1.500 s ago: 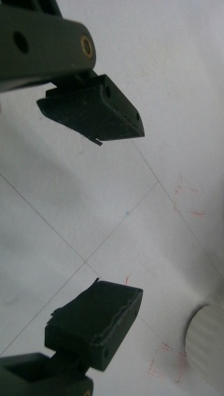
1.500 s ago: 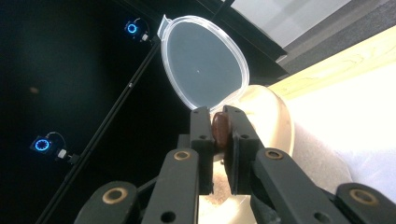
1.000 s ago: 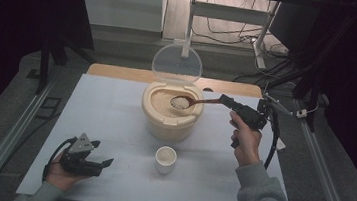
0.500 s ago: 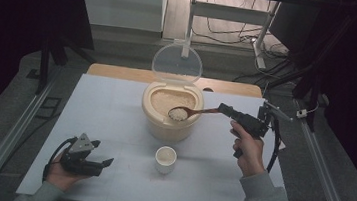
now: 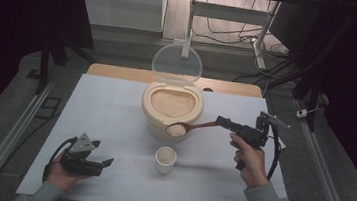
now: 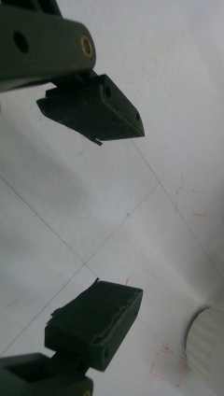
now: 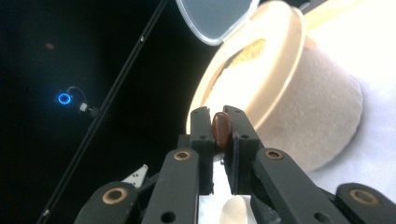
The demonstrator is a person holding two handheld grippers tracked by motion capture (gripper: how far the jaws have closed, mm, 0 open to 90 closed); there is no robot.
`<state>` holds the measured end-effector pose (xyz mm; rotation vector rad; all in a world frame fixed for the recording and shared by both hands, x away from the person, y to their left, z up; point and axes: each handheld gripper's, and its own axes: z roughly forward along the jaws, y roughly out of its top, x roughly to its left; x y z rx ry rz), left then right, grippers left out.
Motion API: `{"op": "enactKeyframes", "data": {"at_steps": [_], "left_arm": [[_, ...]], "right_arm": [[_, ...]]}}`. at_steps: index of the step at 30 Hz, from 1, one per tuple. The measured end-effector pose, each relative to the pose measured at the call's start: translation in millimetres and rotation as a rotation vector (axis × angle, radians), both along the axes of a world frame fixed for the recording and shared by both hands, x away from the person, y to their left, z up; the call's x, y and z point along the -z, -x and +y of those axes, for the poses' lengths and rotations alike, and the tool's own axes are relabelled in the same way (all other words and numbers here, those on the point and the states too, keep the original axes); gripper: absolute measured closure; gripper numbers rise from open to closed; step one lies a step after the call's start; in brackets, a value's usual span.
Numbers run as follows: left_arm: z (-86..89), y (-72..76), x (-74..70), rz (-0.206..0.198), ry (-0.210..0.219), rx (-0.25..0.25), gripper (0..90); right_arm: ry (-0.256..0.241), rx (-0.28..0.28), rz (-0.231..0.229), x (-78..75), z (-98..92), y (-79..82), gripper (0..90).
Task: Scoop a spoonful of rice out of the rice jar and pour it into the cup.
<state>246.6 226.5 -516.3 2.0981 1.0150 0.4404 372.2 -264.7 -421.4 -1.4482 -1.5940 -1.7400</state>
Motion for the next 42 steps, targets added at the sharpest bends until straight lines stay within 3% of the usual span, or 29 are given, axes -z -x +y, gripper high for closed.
{"op": "enactKeyframes", "data": {"at_steps": [10, 25, 35, 42], "left_arm": [[-0.4, -0.4, 0.2, 0.002, -0.002, 0.0, 20.0], [-0.7, -0.6, 1.0, 0.004, -0.004, 0.003, 20.0], [-1.1, -0.6, 1.2, 0.005, -0.005, 0.005, 20.0], [-1.0, -0.5, 1.1, 0.005, -0.006, 0.004, 20.0]], "right_arm": [[0.052, -0.044, 0.022, 10.1, 4.8, 4.9, 82.4], [0.19, -0.078, 0.021, 17.3, 19.4, 4.6, 82.4], [0.3, -0.076, -0.089, 5.7, 32.7, 14.0, 82.3], [0.381, -0.099, -0.205, -6.0, 44.2, 23.6, 82.3]]}}
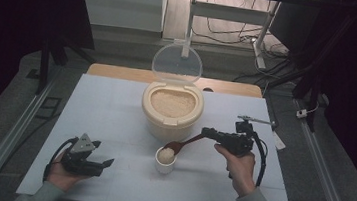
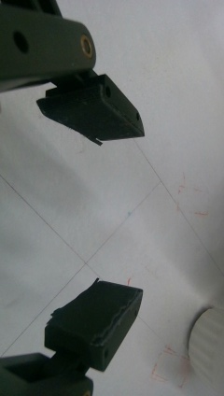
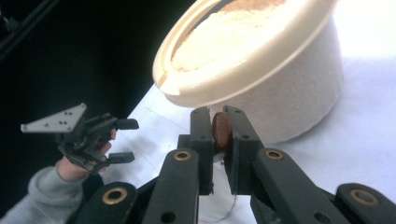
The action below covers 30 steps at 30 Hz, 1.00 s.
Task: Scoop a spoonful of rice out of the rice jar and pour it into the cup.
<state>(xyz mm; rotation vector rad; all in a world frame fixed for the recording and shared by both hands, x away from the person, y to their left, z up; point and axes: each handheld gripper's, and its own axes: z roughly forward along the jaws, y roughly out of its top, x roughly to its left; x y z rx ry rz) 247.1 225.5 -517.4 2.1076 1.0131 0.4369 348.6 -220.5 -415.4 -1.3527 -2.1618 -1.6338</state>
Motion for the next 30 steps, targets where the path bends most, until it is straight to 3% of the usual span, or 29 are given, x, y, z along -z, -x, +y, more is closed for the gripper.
{"op": "enactKeyframes", "data": {"at_steps": [8, 10, 21, 30], "left_arm": [[-0.3, -0.1, 0.3, 0.0, -0.001, 0.001, 20.0], [-0.5, -0.2, 0.4, 0.0, -0.001, 0.002, 20.0], [-0.2, -0.3, 0.6, 0.001, 0.0, 0.0, 20.0], [-0.3, -0.4, 0.6, 0.003, 0.001, -0.004, 20.0]], "right_arm": [[0.096, -0.063, -0.219, -13.5, 10.9, 20.3, 82.4], [0.102, -0.077, -0.254, -16.4, 11.8, 24.7, 82.4], [-0.01, -0.067, -0.254, -21.0, -11.8, 23.8, 82.4], [-0.029, -0.033, -0.276, -30.8, -37.5, 26.6, 82.4]]}}
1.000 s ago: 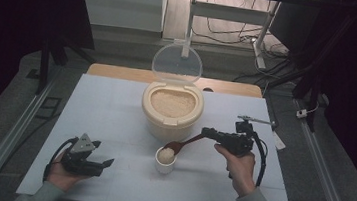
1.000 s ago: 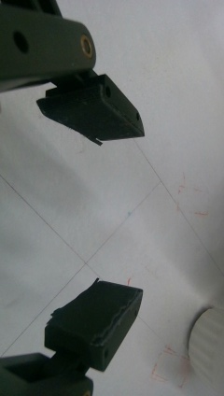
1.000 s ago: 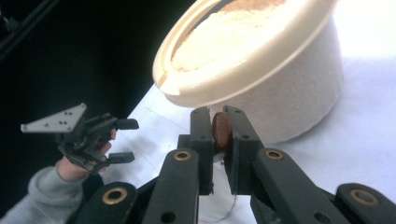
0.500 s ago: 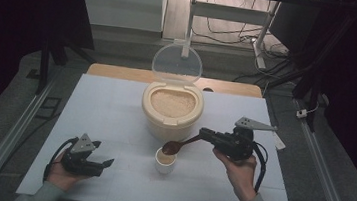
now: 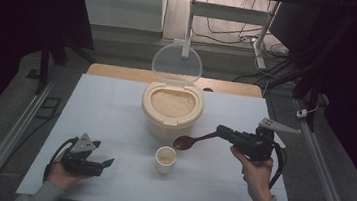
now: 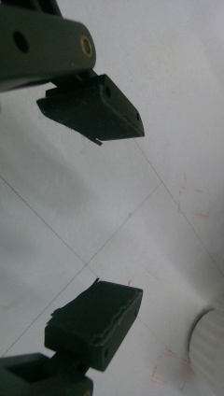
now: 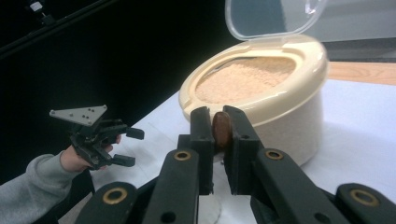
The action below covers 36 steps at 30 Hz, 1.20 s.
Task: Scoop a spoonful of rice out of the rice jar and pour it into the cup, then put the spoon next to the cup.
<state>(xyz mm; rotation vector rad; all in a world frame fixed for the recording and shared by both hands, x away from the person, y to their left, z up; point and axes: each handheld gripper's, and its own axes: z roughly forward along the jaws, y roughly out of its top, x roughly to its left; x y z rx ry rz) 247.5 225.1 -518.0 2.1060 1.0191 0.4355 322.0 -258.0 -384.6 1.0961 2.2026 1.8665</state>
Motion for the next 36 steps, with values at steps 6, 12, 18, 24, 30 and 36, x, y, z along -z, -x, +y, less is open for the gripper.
{"op": "enactKeyframes", "data": {"at_steps": [6, 12, 18, 24, 30, 36], "left_arm": [[-0.7, -0.5, -0.4, -0.001, 0.004, 0.0, 19.9], [-0.1, 0.3, -1.0, -0.002, 0.01, -0.002, 19.8], [-1.1, -0.8, -0.2, 0.001, 0.005, 0.003, 19.7], [-1.1, -0.4, -0.7, -0.002, 0.006, 0.002, 19.7], [-1.1, -0.5, -0.5, 0.0, 0.005, 0.004, 19.7], [-1.2, -0.8, -0.2, 0.002, -0.001, 0.006, 19.7]], "right_arm": [[0.019, 0.007, -0.004, -6.7, -13.6, 1.5, 82.4], [0.04, 0.01, 0.0, -10.6, -23.4, 2.7, 82.4], [0.098, -0.024, 0.052, -9.7, -25.8, 0.6, 82.3], [0.163, -0.096, 0.111, -1.3, -15.1, -1.3, 82.3], [0.205, -0.157, 0.161, 8.0, -2.4, -3.3, 82.3], [0.244, -0.225, 0.226, 21.2, 11.3, -6.7, 82.3]]}}
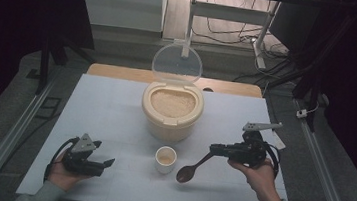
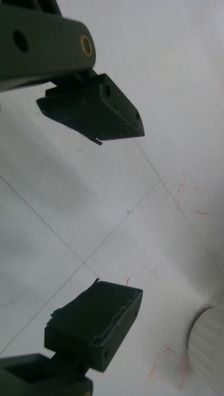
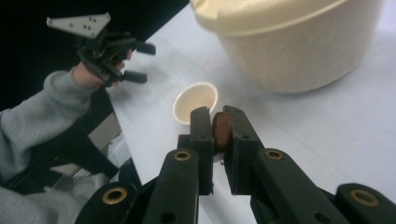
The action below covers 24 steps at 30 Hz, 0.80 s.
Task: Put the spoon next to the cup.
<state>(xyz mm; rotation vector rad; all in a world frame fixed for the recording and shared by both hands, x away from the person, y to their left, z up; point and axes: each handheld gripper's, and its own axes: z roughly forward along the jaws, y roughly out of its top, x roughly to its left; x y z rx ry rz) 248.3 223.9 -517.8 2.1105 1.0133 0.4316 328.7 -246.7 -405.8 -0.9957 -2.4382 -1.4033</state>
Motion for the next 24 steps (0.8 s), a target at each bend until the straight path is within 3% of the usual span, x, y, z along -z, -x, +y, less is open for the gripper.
{"op": "enactKeyframes", "data": {"at_steps": [13, 20, 24], "left_arm": [[0.1, 0.1, 0.1, 0.0, -0.001, 0.001, 19.8], [0.0, 0.0, 0.3, 0.0, -0.002, 0.001, 19.7], [-0.2, -0.1, 0.5, 0.001, -0.002, 0.001, 19.7]], "right_arm": [[0.093, -0.117, 0.086, 20.0, 30.0, -6.0, 82.3], [0.094, -0.12, 0.096, 26.0, 37.9, -14.4, 80.7], [0.121, -0.096, 0.085, 31.1, 39.8, -21.1, 77.5]]}}
